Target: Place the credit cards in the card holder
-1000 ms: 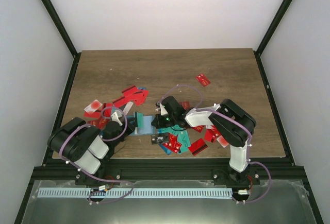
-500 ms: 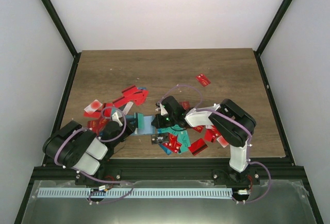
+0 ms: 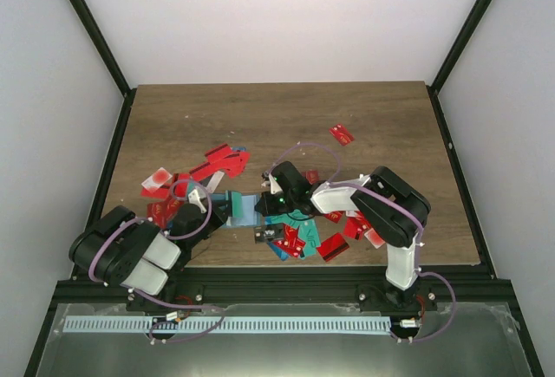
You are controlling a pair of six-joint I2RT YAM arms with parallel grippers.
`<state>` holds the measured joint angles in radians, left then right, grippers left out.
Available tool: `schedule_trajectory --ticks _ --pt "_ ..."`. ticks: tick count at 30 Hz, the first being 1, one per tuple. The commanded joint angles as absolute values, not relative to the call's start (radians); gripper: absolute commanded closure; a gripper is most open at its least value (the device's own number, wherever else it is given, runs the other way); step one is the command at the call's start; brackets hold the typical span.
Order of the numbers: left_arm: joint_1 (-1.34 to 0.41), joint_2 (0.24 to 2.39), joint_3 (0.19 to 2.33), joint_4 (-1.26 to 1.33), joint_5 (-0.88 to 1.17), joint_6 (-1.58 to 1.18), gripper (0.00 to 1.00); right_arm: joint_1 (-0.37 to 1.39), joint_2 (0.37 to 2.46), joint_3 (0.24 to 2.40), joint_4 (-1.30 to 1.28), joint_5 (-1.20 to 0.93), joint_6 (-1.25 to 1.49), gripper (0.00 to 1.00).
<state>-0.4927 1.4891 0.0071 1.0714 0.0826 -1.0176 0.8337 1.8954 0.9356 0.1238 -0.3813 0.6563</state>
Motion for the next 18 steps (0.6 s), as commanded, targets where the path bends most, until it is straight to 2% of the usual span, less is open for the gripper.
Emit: schedule_trajectory --ticks 1,12,18 --pt "-0.502 1.498 -0.139 1.040 0.144 -1.007 0.96 0.839 1.974 0.915 -0.018 -0.315 0.663 0.99" --pt "-0.501 1.501 -0.178 1.014 0.180 -1.052 0.96 0.840 1.975 0.917 -0.019 -0.314 0.666 0.99" --pt "-0.502 1.358 -0.175 0.834 0.161 -1.048 0.96 0.841 1.973 0.917 -0.021 -0.315 0.667 0.99"
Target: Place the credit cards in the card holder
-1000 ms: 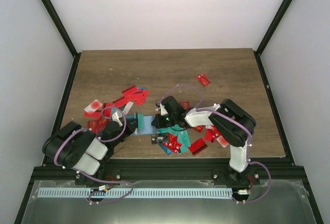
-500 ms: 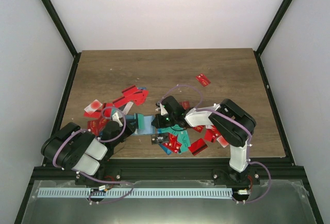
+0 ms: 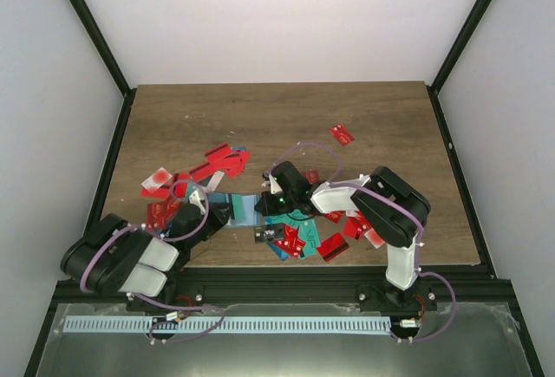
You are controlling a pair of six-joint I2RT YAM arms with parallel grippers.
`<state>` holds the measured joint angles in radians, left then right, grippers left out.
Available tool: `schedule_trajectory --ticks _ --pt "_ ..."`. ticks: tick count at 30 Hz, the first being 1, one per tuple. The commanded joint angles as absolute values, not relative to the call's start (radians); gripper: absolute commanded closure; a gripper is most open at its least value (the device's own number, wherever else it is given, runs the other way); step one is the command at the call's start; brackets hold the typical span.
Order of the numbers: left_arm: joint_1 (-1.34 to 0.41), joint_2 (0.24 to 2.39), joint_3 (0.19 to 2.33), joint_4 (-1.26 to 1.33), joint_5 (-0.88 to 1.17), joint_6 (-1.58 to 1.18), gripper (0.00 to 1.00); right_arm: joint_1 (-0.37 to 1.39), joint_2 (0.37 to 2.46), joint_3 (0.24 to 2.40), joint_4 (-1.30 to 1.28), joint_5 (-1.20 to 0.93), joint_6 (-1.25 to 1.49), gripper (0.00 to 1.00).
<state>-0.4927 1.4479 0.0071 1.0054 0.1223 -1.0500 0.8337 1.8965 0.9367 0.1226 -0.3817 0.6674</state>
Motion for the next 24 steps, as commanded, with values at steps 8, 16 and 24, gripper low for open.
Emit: schedule_trajectory --ticks 8,16,24 --pt "-0.502 0.930 -0.110 0.313 0.051 -0.963 0.96 0.841 1.975 0.917 -0.014 -0.320 0.667 0.99" --pt "-0.500 0.846 -0.147 0.319 0.075 -0.951 0.96 0.841 1.984 0.933 -0.008 -0.332 0.668 0.99" --pt "-0.500 1.061 -0.138 0.536 0.091 -0.930 0.96 0.841 1.982 0.933 -0.009 -0.335 0.664 0.99"
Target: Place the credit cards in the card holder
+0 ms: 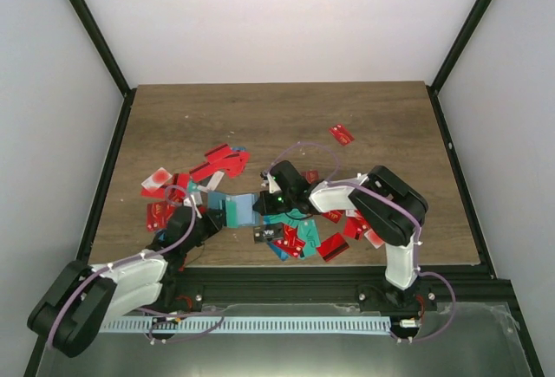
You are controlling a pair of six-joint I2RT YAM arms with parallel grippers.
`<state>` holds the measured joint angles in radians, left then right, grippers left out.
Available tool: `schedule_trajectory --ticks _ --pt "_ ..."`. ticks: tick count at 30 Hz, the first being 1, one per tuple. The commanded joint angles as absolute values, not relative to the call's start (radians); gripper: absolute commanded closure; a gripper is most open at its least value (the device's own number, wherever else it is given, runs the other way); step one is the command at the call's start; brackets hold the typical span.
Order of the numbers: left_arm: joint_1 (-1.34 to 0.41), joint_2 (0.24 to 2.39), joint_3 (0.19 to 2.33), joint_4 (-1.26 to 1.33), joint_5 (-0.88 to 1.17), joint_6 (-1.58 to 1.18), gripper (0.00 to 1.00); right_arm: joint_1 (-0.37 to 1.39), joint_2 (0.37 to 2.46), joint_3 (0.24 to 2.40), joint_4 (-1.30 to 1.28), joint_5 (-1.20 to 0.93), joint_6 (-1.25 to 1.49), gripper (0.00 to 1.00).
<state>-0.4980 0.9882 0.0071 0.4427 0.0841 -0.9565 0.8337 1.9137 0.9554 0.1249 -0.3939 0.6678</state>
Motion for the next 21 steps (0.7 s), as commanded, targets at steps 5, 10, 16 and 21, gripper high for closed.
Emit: schedule_trajectory --ticks 5,10,16,21 --pt "-0.501 1.076 -0.137 0.566 0.088 -0.934 0.96 0.841 1.977 0.930 -0.011 -0.330 0.665 0.99" --pt "-0.500 0.991 -0.115 0.465 0.051 -0.911 0.96 0.840 1.980 0.929 -0.009 -0.332 0.663 0.99" --pt "-0.499 1.023 -0.107 0.488 0.073 -0.894 0.96 0.840 1.984 0.939 -0.009 -0.333 0.663 0.99" --pt "-0.500 1.118 -0.111 0.600 0.094 -0.895 0.96 0.841 1.985 0.943 -0.011 -0.330 0.661 0.99"
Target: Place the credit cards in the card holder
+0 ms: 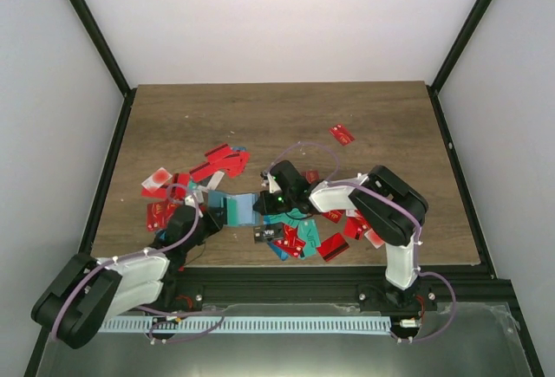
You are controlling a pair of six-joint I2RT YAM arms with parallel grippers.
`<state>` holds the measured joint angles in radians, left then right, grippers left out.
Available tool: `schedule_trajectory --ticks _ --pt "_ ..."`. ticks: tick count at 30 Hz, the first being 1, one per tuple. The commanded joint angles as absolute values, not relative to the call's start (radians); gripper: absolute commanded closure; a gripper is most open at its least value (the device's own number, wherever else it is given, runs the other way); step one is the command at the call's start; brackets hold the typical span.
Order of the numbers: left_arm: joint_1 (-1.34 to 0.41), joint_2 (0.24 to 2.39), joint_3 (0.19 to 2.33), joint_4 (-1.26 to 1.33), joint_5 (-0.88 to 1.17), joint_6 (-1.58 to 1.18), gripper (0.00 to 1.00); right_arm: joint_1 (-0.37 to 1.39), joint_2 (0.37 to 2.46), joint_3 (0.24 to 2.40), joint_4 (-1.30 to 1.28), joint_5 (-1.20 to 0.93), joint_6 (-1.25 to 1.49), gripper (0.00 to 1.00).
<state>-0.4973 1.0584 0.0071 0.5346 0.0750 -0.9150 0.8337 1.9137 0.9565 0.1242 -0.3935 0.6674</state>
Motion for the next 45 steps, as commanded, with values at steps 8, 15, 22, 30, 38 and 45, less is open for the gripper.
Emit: schedule_trajectory --ticks 8,15,22,30,38,45 --pt "-0.501 1.255 -0.064 0.696 0.114 -0.886 0.96 0.831 1.990 0.966 -0.051 -0.284 0.647 0.99" --pt "-0.501 1.391 -0.044 0.817 0.149 -0.900 0.96 0.788 1.988 0.992 -0.078 -0.267 0.633 0.99" --pt "-0.502 1.556 0.000 0.976 0.195 -0.931 0.96 0.731 1.986 0.996 -0.079 -0.268 0.632 0.99" --pt "-0.502 1.720 0.090 1.077 0.220 -0.951 0.96 0.669 1.988 1.007 -0.074 -0.282 0.619 0.99" --pt "-0.502 1.744 0.245 0.962 0.192 -0.924 0.96 0.621 2.012 1.030 -0.071 -0.314 0.611 0.99" --pt "-0.502 1.801 0.360 0.907 0.200 -0.912 0.96 0.582 2.022 1.032 -0.051 -0.363 0.653 0.99"
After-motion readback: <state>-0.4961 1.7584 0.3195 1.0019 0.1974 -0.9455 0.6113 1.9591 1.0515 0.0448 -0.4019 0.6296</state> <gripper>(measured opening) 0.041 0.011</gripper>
